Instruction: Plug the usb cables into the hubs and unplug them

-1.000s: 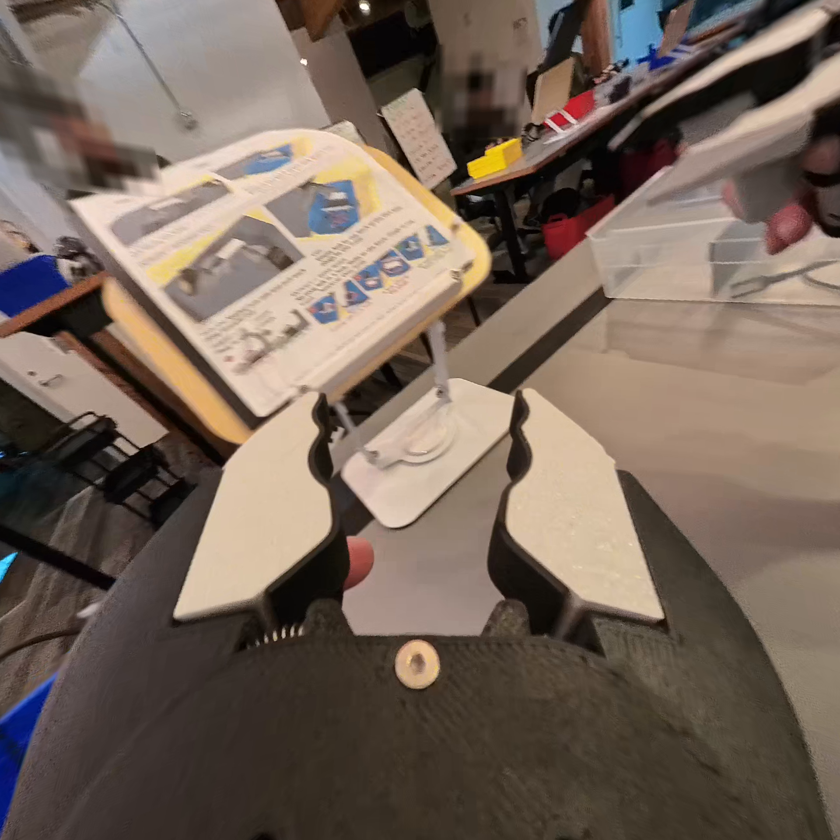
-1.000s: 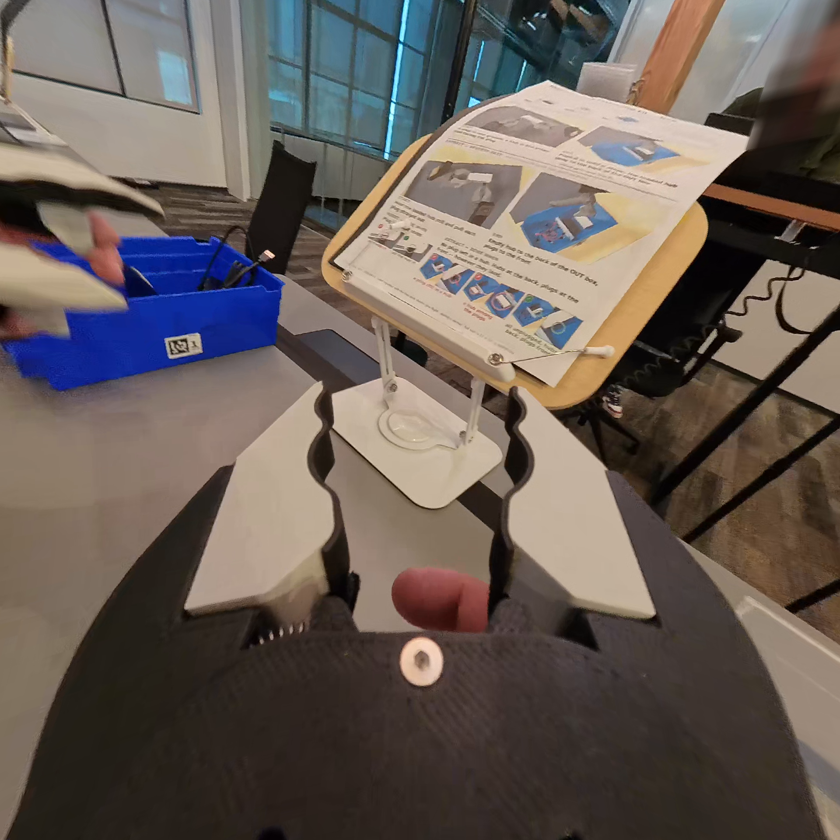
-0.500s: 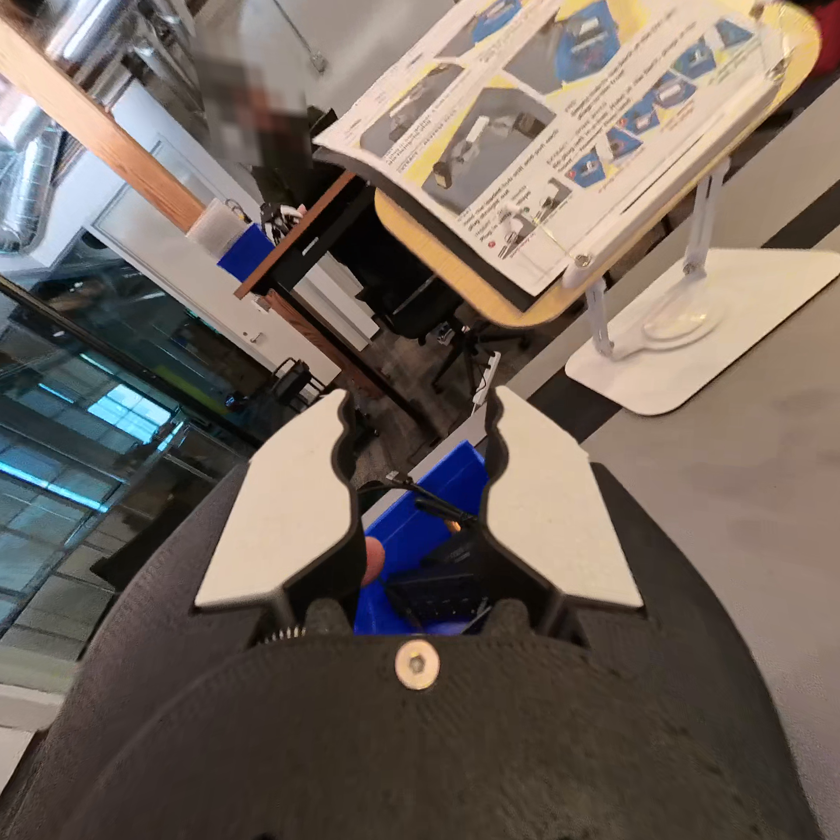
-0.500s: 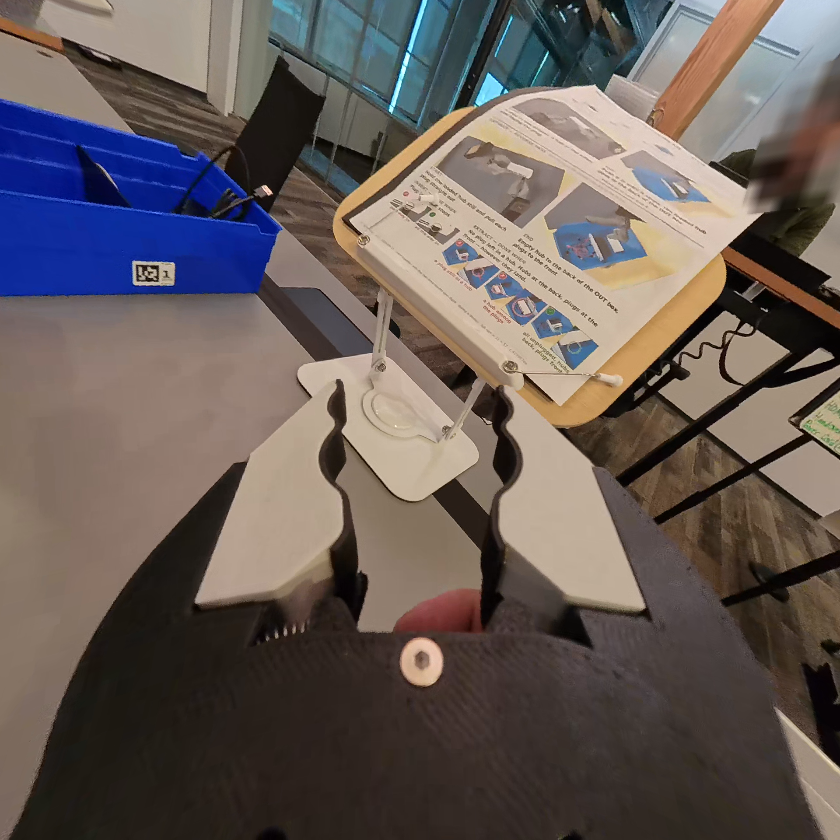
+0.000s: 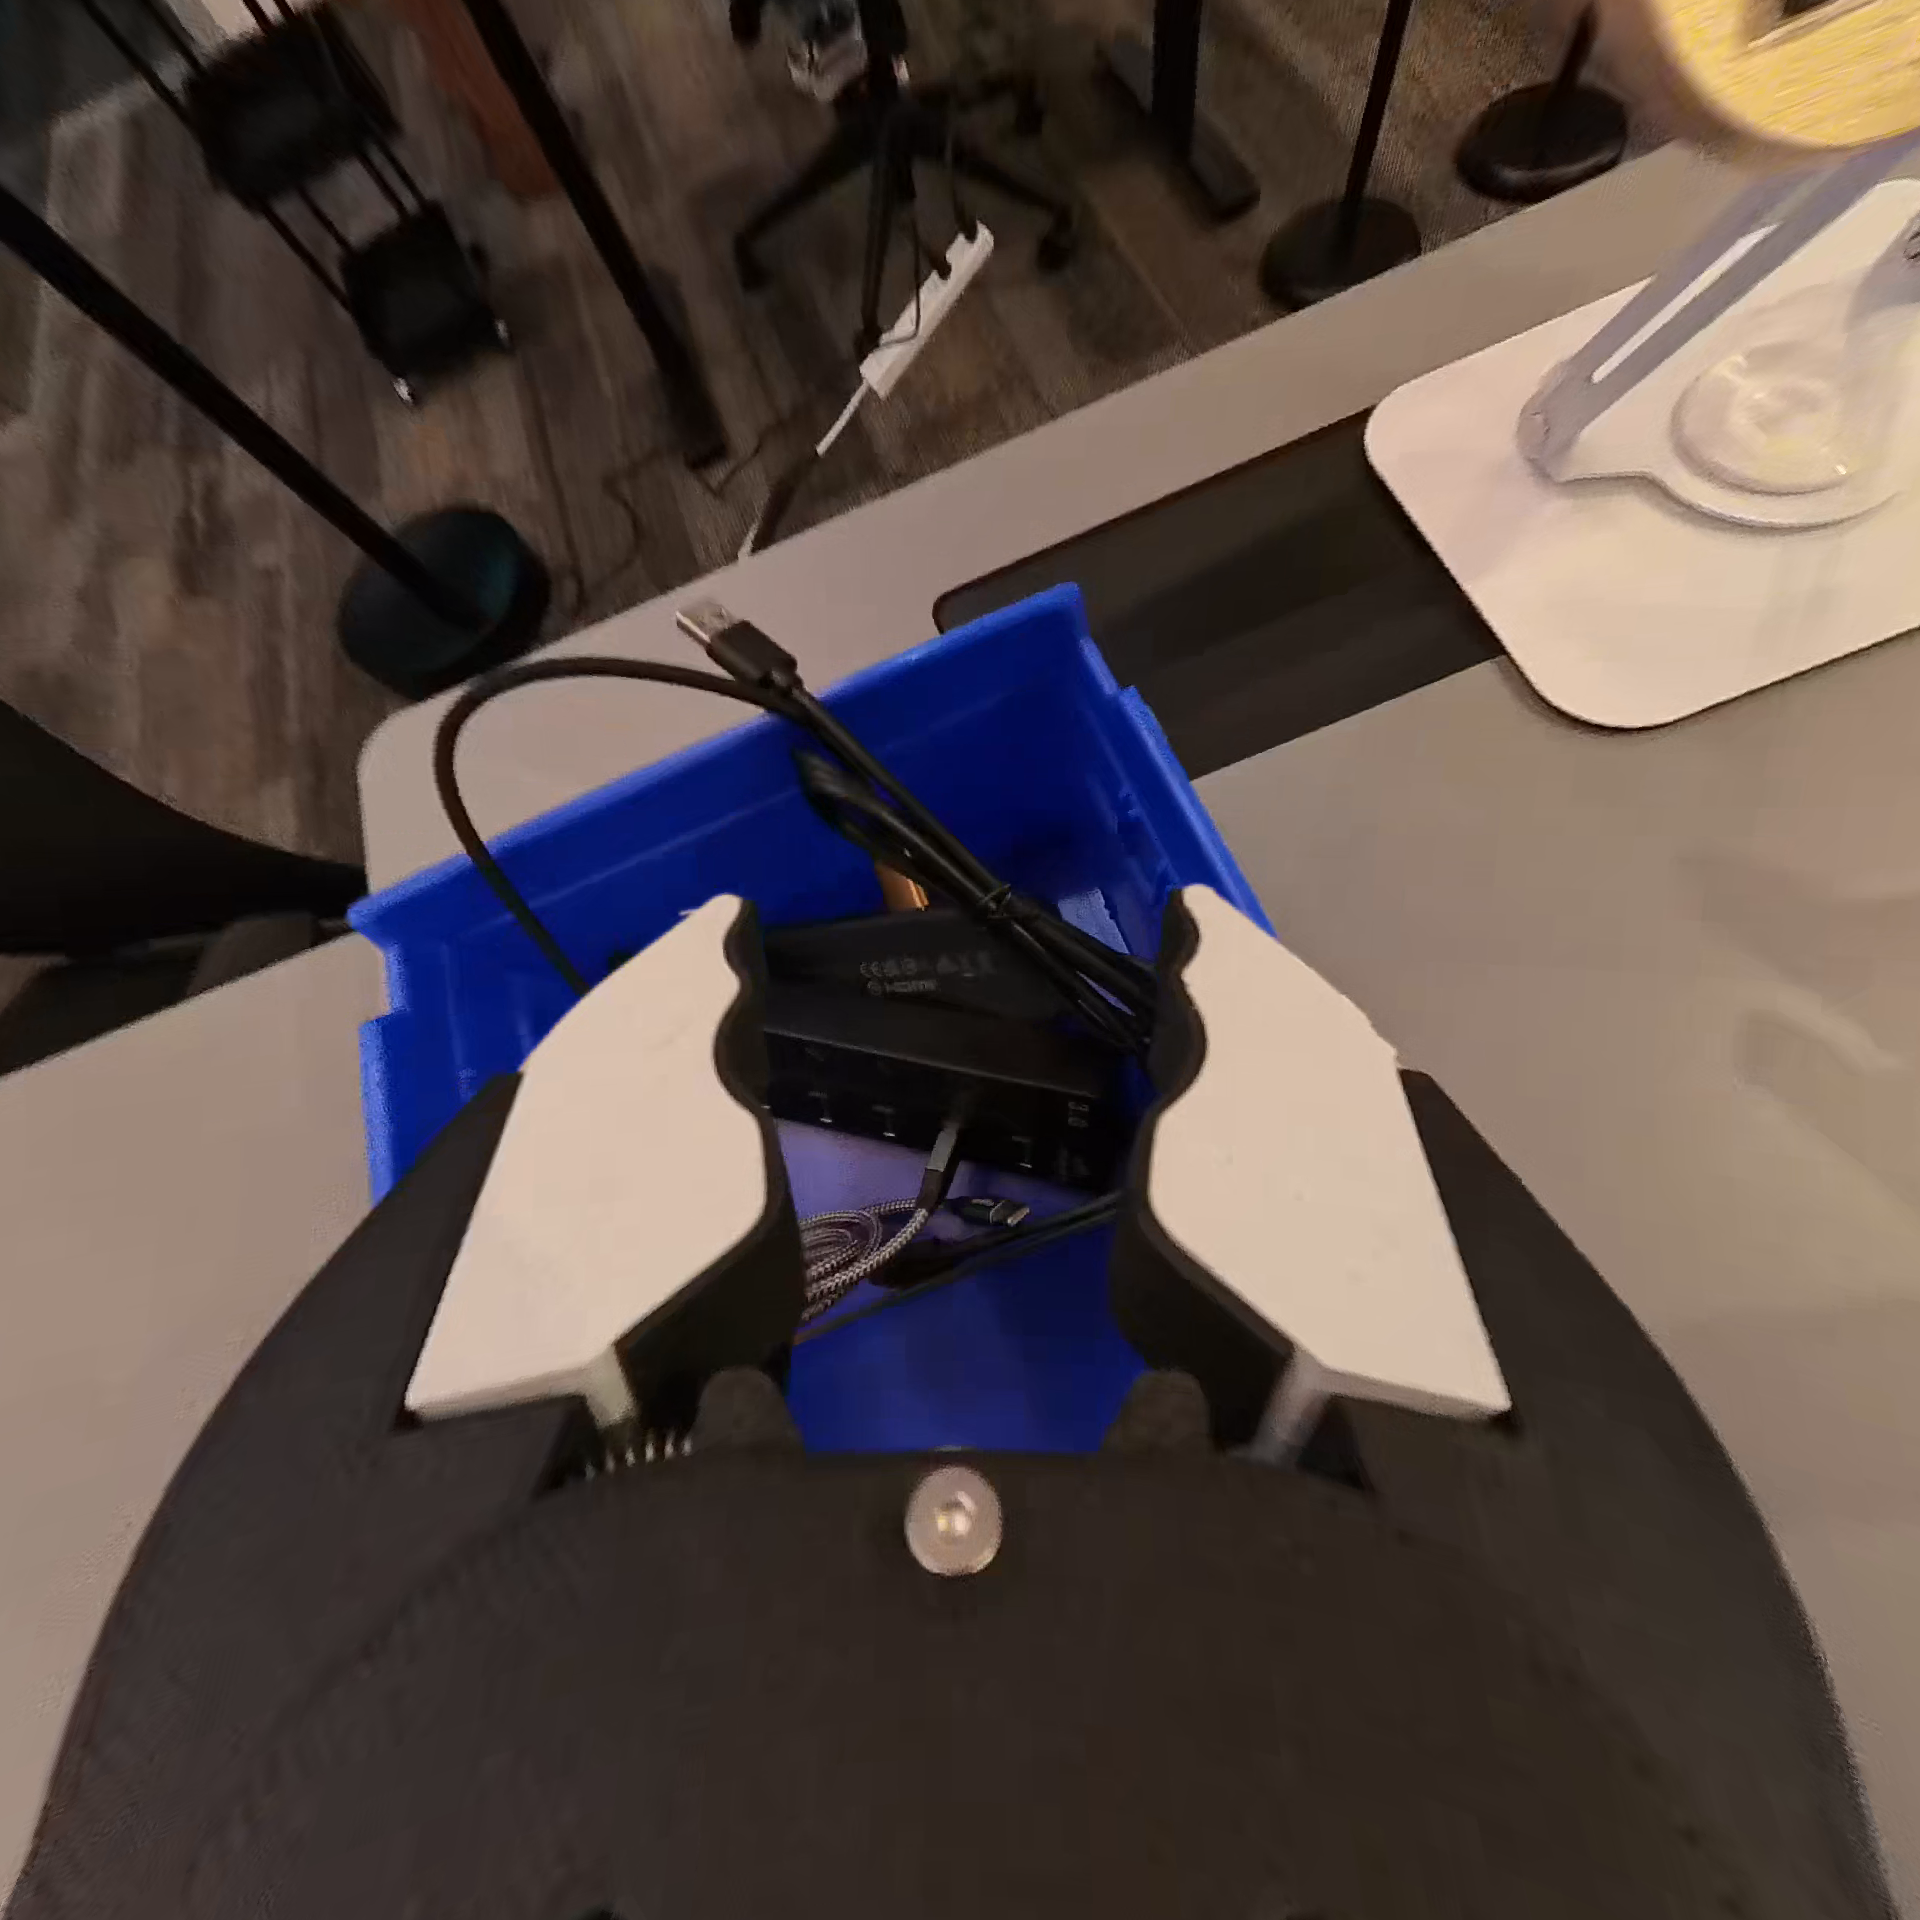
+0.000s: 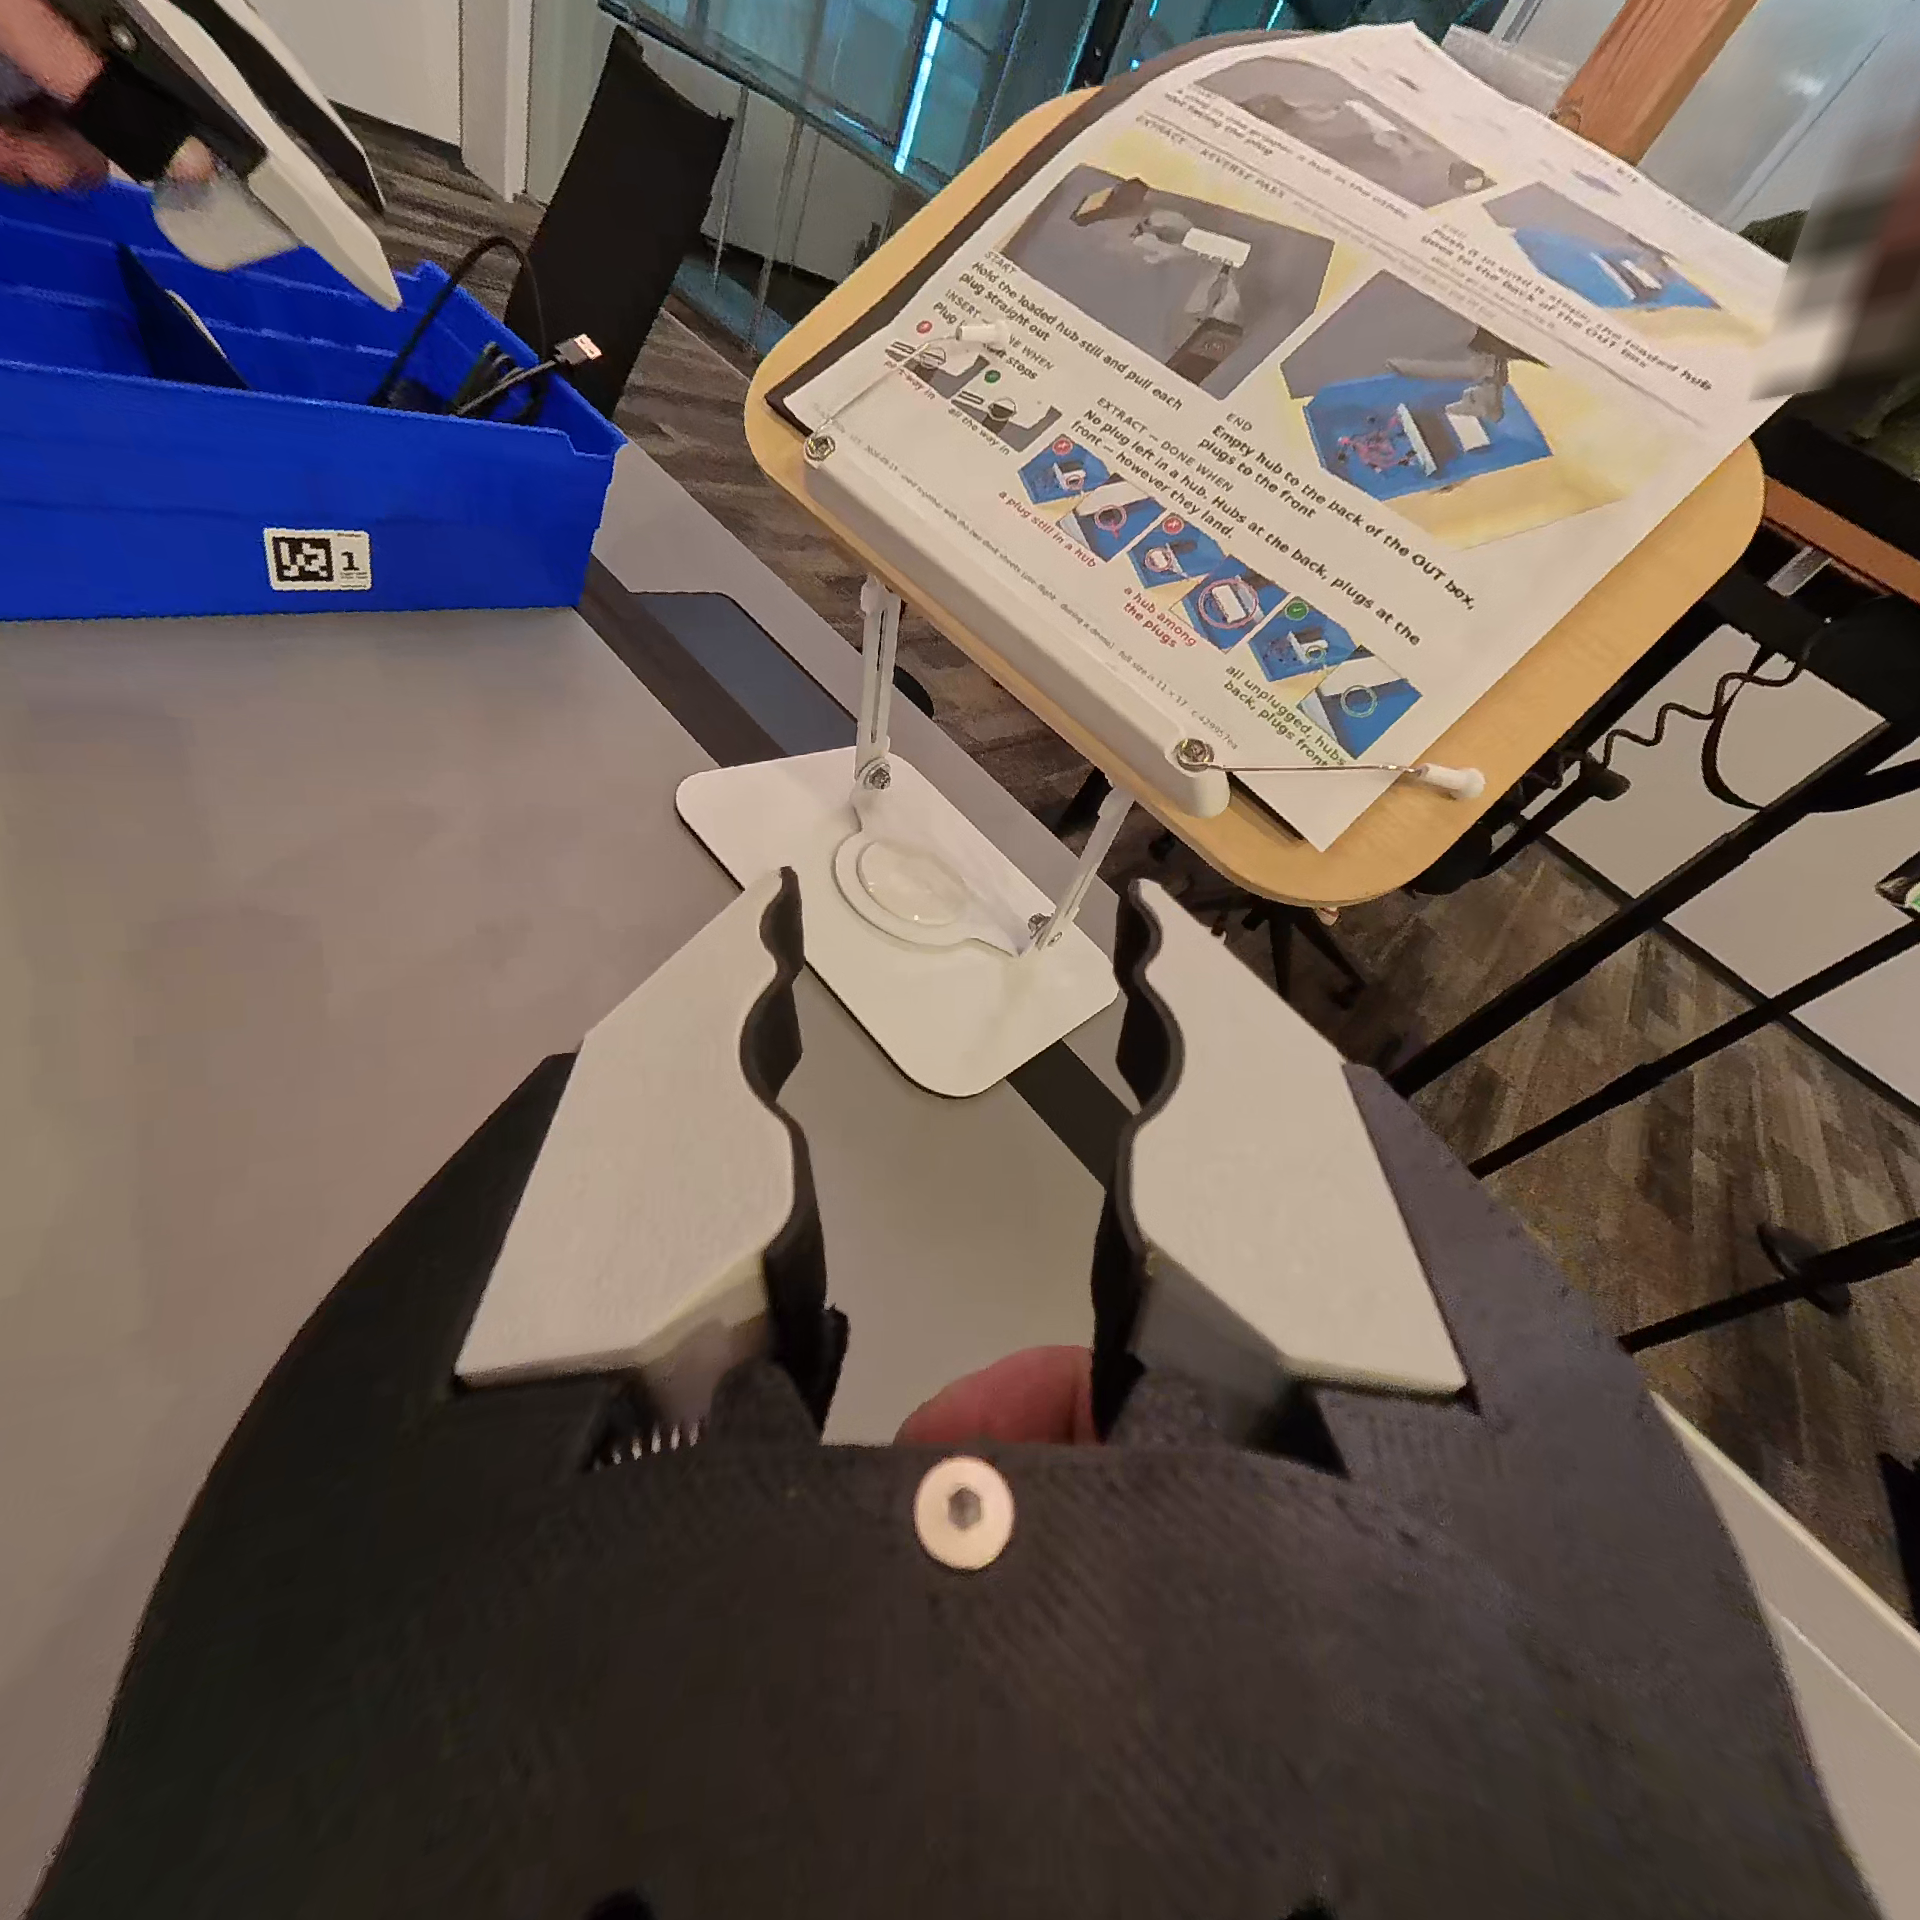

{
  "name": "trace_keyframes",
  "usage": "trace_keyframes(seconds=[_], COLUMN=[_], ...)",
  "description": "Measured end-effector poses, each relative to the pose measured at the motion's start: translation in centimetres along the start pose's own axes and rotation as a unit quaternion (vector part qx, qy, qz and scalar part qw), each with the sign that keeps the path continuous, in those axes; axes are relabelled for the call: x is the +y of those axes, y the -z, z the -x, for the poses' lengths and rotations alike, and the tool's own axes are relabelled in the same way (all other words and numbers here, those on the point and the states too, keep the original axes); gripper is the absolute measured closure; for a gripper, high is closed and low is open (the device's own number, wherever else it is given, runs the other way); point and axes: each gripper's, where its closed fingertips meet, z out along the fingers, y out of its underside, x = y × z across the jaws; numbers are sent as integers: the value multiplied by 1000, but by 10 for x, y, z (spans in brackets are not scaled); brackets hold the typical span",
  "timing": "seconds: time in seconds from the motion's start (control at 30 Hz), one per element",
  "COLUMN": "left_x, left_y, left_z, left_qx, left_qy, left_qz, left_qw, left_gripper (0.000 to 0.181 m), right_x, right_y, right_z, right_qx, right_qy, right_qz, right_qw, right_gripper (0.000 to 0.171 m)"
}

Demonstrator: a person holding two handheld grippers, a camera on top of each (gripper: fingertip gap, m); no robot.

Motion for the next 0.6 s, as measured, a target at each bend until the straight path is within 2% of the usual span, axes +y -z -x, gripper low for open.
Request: trace_keyframes(seconds=[0.17,0.27,0.33,0.43,0.6], left_x=[12,15,9,9,24], left_y=[-28,-31,-24,-15,-8], left_z=[1,11,16,33,47], left_qx=[19,8,20,1,-6], left_qy=[31,-10,-54,-182,-421], left_qz=[34,43,23,32,76], left_qw=[999,999,998,983,904], left_gripper=[116,118,122,127,133], right_x=[9,10,10,10,18], right_y=[-5,-5,-4,-3,-7], right_z=[4,4,2,-1,1], right_qx=[-9,-9,-7,-6,-11], right_qy=[-4,1,3,-1,-1], right_qz=[11,15,14,12,21], right_qw=[1000,1000,1000,1000,1000], right_gripper=[114,114,114,114,115])
